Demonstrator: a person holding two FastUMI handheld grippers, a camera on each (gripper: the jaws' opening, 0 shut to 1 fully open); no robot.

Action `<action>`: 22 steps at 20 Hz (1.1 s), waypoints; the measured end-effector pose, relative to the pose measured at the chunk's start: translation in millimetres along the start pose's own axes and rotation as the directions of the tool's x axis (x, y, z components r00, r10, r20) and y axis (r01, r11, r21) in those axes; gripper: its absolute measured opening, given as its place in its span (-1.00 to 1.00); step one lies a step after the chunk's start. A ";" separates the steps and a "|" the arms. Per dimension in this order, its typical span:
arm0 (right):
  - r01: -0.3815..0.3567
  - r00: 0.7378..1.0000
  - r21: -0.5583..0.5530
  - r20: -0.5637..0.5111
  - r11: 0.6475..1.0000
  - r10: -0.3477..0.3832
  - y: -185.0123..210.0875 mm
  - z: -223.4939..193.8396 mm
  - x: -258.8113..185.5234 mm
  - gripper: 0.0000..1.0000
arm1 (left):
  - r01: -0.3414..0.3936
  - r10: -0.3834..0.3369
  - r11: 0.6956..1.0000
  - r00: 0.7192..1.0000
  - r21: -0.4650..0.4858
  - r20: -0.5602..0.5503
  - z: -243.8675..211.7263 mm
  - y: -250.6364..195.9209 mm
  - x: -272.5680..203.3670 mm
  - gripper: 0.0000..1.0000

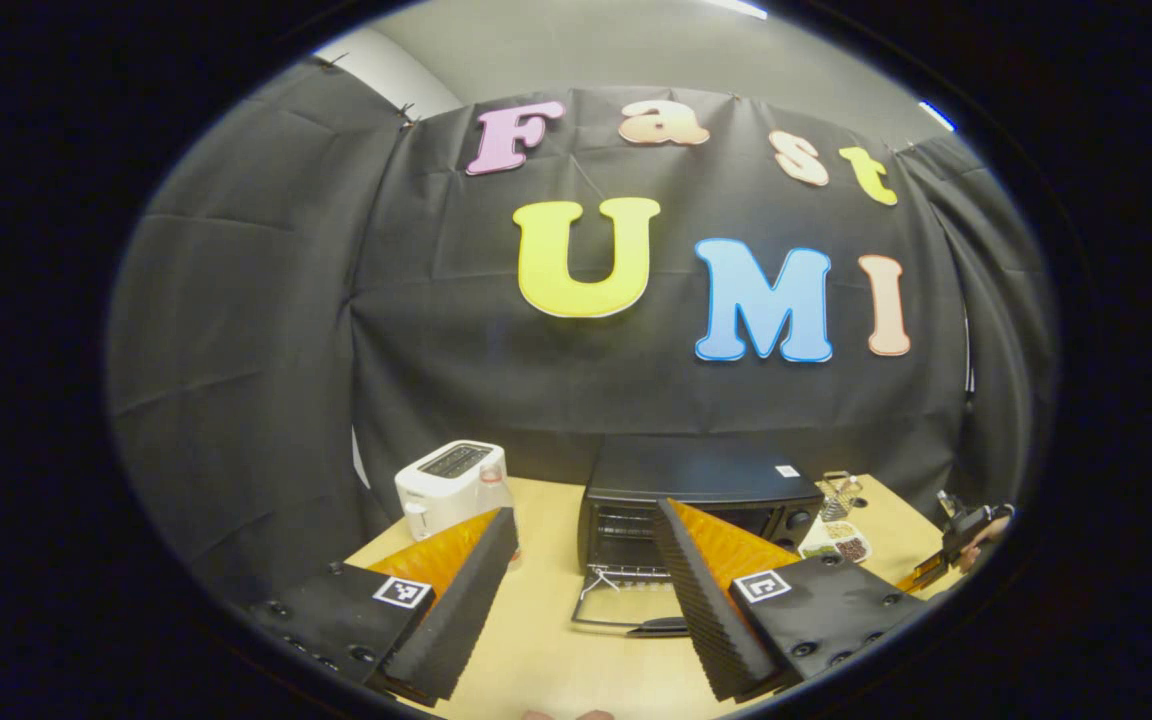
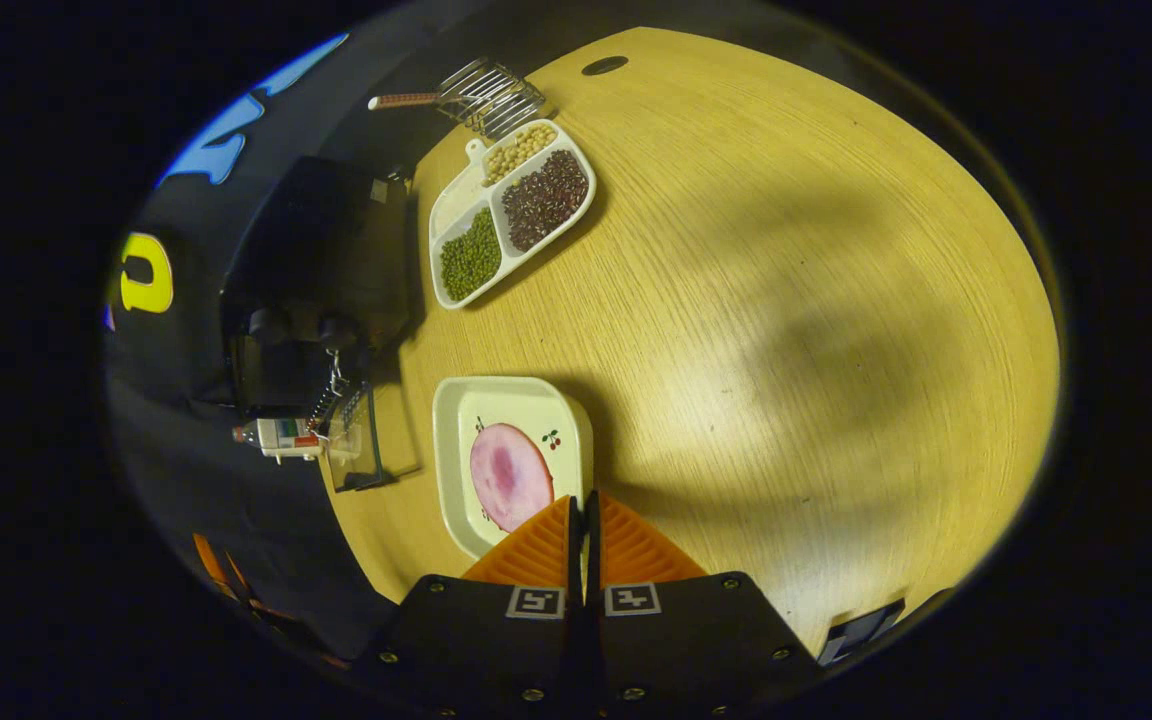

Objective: Open the electric oven with the left hand, put the food in, and close the electric oven.

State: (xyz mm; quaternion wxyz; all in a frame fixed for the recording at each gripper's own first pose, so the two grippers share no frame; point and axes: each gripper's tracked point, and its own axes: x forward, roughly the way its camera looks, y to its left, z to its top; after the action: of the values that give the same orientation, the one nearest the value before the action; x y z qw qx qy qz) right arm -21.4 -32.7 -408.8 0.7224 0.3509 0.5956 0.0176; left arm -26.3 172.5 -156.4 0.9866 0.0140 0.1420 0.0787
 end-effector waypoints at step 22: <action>-0.383 0.918 0.241 0.210 0.892 0.337 144.0 -74.1 -39.7 -0.99 | 0.152 -0.156 0.987 0.984 0.042 0.085 25.9 -39.4 11.1 0.97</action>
State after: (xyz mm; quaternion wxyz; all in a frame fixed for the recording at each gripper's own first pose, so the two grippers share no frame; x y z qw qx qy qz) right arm -41.0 94.2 -302.5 0.6964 0.5530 0.4556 0.0392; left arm -2.5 135.3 -136.7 0.9947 0.0238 0.1005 -0.0011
